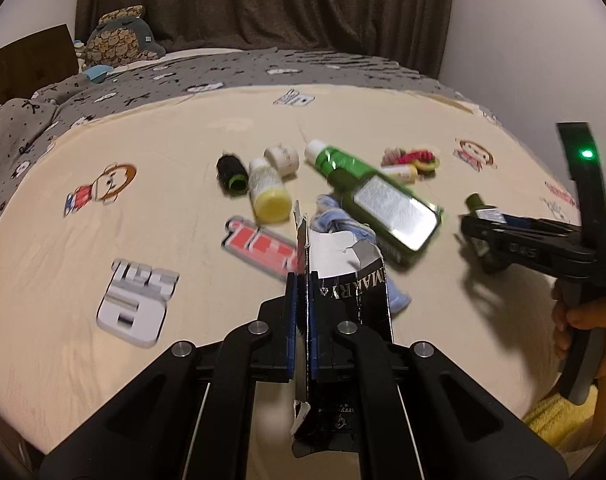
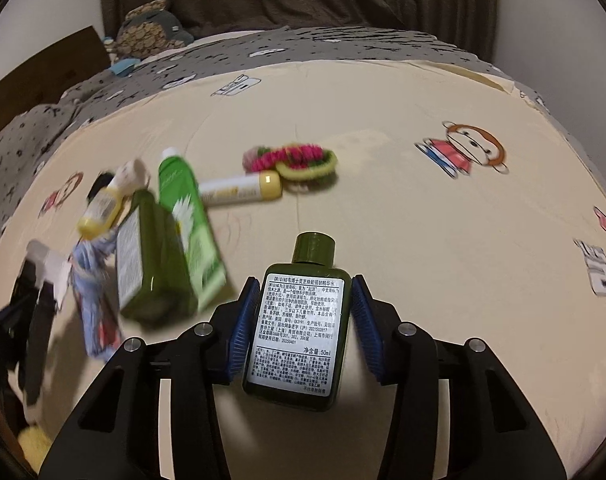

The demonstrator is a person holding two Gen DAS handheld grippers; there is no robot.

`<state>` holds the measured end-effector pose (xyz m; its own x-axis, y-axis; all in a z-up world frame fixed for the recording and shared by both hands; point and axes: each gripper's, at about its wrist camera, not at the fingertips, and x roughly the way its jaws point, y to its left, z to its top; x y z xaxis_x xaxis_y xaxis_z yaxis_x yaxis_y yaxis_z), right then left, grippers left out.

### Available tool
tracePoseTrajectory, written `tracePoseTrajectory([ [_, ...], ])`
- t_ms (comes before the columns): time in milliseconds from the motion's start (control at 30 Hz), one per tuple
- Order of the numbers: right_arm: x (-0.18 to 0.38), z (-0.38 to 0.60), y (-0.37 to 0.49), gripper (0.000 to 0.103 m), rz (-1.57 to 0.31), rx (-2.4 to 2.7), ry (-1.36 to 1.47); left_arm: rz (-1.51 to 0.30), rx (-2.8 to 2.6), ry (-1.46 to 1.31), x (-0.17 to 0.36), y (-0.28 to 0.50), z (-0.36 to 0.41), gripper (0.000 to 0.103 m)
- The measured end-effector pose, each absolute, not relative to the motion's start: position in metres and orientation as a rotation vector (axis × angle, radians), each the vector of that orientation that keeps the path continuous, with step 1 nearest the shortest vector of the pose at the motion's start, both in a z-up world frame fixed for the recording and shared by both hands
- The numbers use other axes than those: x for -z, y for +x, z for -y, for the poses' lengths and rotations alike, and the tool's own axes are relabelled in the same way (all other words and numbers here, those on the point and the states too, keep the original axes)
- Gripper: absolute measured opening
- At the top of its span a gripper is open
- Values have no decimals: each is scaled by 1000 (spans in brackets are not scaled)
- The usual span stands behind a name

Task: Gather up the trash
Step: 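Lift the black box with left tool while right tool lifts the green bottle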

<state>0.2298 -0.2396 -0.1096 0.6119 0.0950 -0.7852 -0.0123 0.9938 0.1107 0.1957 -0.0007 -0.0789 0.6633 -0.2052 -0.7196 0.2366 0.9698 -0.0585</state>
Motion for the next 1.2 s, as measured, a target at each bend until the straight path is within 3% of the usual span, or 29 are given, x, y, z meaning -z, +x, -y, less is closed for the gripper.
tracePoseTrajectory([
  [667, 104, 206, 105, 47, -867, -264, 70, -916, 291, 123, 107, 93, 4, 4],
  [900, 87, 206, 100, 47, -825, -242, 67, -789, 253, 185, 76, 112, 31, 4],
  [1200, 85, 199, 106, 47, -830, -310, 90, -861, 277, 247, 89, 156, 56, 4],
])
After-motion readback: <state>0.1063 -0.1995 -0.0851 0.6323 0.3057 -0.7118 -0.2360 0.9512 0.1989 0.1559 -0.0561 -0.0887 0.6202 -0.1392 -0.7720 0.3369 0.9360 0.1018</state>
